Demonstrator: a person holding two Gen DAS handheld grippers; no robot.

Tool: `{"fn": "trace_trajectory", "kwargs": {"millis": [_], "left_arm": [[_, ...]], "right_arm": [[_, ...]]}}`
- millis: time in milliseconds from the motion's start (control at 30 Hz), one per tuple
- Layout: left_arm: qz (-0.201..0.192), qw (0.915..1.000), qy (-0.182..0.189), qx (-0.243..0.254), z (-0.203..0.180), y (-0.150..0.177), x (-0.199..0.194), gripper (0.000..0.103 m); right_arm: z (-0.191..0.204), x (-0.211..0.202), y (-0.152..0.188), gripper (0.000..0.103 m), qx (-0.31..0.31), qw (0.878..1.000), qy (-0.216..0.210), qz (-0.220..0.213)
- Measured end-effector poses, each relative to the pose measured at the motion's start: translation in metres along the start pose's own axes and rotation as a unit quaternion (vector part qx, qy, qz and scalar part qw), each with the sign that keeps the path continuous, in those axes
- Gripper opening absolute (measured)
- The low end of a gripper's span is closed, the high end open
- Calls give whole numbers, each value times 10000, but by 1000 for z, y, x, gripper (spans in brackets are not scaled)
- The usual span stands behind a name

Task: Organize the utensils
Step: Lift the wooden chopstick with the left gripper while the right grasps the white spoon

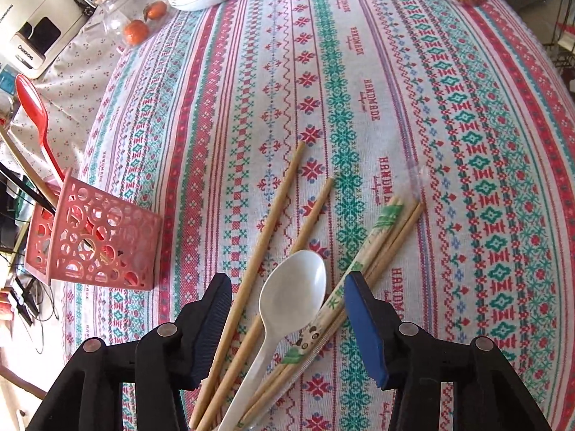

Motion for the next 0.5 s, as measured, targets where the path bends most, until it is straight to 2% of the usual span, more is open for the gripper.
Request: {"fn": "trace_trajectory", "kwargs": {"millis": [167, 333, 400, 500], "left_arm": [[26, 10000, 12, -75, 6, -1, 1, 6], [34, 10000, 23, -62, 5, -1, 2, 6], [40, 10000, 12, -67, 5, -1, 2, 6], [45, 10000, -12, -82, 5, -1, 3, 6]], "right_arm": [[-4, 17, -2, 56, -35, 9996, 212, 204], [3, 25, -1, 54, -347, 9982, 374, 311], [10, 29, 1, 48, -520, 9970, 447, 363], [18, 35, 3, 45, -784, 9945, 589, 378]]}}
Point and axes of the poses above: each gripper's, at about its wrist camera, not at the fingertips, and x roughly the way its jaws point, z to its left, y to its underside, the point moved 3 cm from there along x, roughly the way its jaws point, and after that the axes turned 9 degrees about -y, right-handed, at the moved point
